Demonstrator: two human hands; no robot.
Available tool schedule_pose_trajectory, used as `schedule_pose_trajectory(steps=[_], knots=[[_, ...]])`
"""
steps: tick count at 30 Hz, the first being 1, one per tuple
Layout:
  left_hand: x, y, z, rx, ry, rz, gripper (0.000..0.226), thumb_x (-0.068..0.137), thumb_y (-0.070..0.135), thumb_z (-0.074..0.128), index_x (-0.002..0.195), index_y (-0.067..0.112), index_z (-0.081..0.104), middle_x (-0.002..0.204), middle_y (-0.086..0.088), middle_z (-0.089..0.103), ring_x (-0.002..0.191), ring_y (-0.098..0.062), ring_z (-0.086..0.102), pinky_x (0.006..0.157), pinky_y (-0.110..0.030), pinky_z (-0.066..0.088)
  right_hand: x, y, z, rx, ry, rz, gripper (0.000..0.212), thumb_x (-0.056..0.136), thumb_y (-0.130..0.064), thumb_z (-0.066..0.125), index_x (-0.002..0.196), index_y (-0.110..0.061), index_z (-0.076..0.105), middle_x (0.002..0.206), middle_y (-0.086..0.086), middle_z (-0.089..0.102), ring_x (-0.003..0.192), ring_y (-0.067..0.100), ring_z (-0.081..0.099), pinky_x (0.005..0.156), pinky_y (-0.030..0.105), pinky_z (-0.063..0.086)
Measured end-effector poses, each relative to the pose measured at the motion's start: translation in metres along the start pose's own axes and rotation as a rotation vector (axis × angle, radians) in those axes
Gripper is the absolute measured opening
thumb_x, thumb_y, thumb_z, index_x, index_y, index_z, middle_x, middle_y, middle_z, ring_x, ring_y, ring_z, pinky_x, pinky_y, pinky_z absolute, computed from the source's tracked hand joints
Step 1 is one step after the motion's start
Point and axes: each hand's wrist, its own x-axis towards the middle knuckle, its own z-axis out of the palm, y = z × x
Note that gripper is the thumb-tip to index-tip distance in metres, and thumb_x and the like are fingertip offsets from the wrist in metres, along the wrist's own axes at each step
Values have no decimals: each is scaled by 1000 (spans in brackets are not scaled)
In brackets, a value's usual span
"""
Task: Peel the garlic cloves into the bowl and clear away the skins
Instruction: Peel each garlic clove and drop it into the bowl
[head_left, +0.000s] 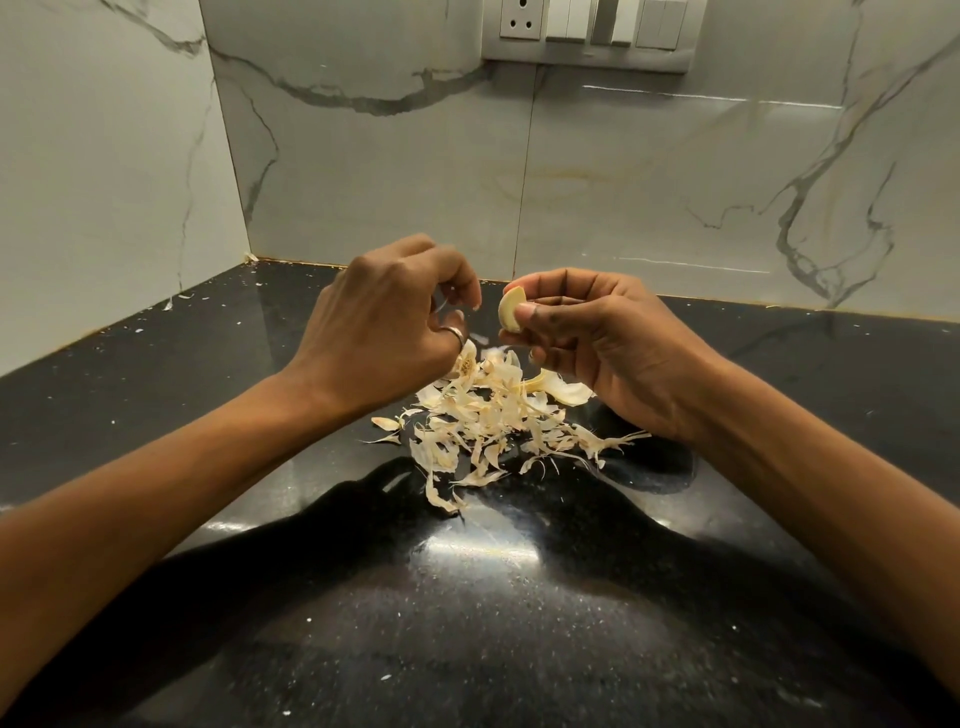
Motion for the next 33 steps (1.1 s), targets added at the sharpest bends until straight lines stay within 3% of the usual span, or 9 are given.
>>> schedule_pose_trajectory(steps=[4,8,12,25,33], knots=[[0,1,-1,-29,-3,7,14,82,20,62,79,19,75,84,6,63,67,-11,58,58,-27,52,0,1,0,33,7,2,18,91,7,61,106,-1,68,88,10,74,80,20,74,63,20,58],[0,3,1,-51,5,8,18,86,30,62,87,20,77,74,8,69,64,-7,62,57,-33,57,0,1,0,100,-8,25,20,94,8,57,112,5,65,94,16,73,83,21,74,67,20,59],[2,5,0,-95,12,27,24,87,40,67,96,19,76,82,8,70,68,-7,64,59,-33,58,0,0,-2,158,-16,47,26,94,8,57,119,6,63,95,15,74,81,19,74,67,19,59],[-1,11,0,-80,45,64,22,88,32,67,92,13,79,77,2,72,60,-10,63,56,-34,58,1,5,4,144,28,-21,16,91,13,58,104,5,65,92,15,73,83,20,75,76,25,62],[-2,9,3,-88,38,31,28,90,37,64,92,14,80,75,2,74,62,-12,65,57,-35,57,1,8,5,105,39,-64,21,89,13,60,109,8,63,95,18,72,84,22,75,75,26,62]])
